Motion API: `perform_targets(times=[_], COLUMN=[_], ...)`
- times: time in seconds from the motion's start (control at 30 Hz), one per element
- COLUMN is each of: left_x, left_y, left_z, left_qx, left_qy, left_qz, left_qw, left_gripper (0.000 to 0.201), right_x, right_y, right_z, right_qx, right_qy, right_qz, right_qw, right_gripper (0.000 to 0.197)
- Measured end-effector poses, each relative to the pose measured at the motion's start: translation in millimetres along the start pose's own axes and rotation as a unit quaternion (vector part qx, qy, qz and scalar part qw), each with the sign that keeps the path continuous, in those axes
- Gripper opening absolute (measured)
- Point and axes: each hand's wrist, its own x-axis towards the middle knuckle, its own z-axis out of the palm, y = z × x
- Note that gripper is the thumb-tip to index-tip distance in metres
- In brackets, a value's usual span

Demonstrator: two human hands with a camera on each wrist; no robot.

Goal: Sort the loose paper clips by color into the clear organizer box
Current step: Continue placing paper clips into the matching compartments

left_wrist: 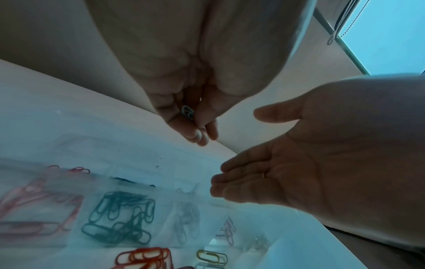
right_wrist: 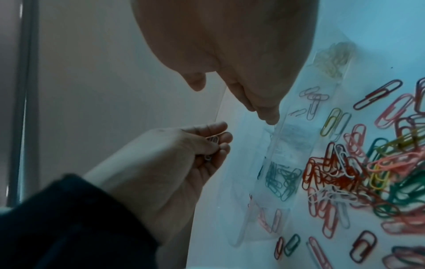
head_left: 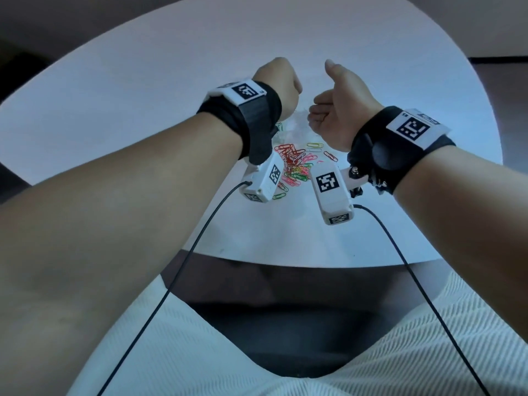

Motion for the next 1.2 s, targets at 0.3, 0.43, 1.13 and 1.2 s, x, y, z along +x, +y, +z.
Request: perform_targets(times=[0.3, 0.43, 1.13, 1.2], left_x=[1, -9, -76, -77], left_y=[-19, -27, -91, -84], left_z=[23, 22, 60, 64], left_qx=[-0.06, -0.092, 0.062, 0.084], left_qy=[-0.037, 0.017, -0.088, -0.099], left_qz=[0.014, 0.036, 0.083, 0.122], left_qw=[0.997, 0.995, 0.991, 0.984], left_gripper=[0.048, 0.051, 0.016, 0.014], right_x=[-17, -28, -18, -13], right_y=[0, 3, 66, 70], right_z=[-21, -40, -91, -90], right_qx=[-0.039, -0.093, -0.572, -0.566], right_qy=[0.019, 0.01, 0.039, 0.044], right_qz=[-0.064, -0.102, -0.202, -0.209], right_qw=[0.997, 0.99, 0.794, 0.796], right_gripper=[0.049, 0.035, 0.016, 0.021])
